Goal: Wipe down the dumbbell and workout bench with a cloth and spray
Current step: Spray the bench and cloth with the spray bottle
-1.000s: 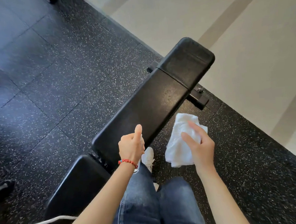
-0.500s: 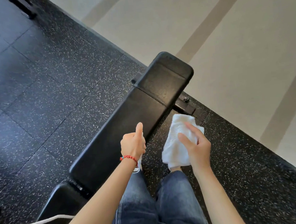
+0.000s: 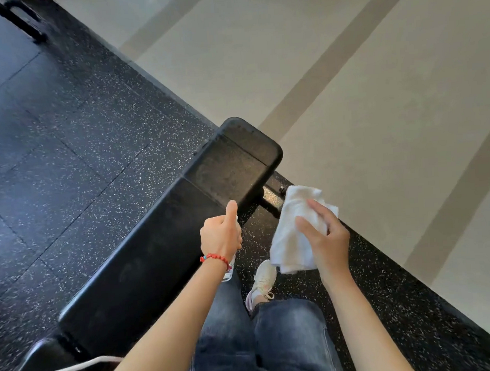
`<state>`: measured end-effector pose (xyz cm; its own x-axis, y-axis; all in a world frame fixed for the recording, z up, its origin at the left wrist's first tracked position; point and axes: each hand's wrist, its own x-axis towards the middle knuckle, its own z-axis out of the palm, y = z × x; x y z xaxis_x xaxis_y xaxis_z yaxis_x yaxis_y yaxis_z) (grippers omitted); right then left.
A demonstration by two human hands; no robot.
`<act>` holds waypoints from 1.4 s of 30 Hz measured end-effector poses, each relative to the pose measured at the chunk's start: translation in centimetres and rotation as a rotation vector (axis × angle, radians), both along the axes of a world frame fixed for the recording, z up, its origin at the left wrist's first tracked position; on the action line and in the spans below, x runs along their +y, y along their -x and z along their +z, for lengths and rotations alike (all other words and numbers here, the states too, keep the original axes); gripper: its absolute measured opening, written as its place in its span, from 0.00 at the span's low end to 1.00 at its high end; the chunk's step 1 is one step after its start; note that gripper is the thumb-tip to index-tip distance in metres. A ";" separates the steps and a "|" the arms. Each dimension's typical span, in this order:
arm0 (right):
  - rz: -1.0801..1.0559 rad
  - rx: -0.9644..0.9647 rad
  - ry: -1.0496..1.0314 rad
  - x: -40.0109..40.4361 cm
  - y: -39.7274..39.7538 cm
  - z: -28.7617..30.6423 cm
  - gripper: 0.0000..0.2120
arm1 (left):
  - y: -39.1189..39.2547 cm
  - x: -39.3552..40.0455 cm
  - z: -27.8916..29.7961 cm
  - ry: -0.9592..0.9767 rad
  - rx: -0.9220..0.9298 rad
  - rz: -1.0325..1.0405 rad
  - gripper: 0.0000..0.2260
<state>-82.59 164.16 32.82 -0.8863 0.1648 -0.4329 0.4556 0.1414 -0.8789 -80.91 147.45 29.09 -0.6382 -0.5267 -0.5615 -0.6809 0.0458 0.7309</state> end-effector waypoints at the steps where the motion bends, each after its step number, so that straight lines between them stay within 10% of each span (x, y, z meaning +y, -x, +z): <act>1: -0.012 0.000 0.001 0.5 0.8 0.1 0.15 | 0.9 0.3 0.1 -0.004 -0.003 -0.011 0.29; 24: -0.205 0.058 0.004 6.5 19.5 1.6 0.16 | 24.1 3.1 2.5 -0.116 0.194 -0.149 0.33; 42: -0.038 0.083 0.032 26.3 38.5 3.4 0.16 | 39.4 23.3 3.7 -0.178 0.276 0.011 0.27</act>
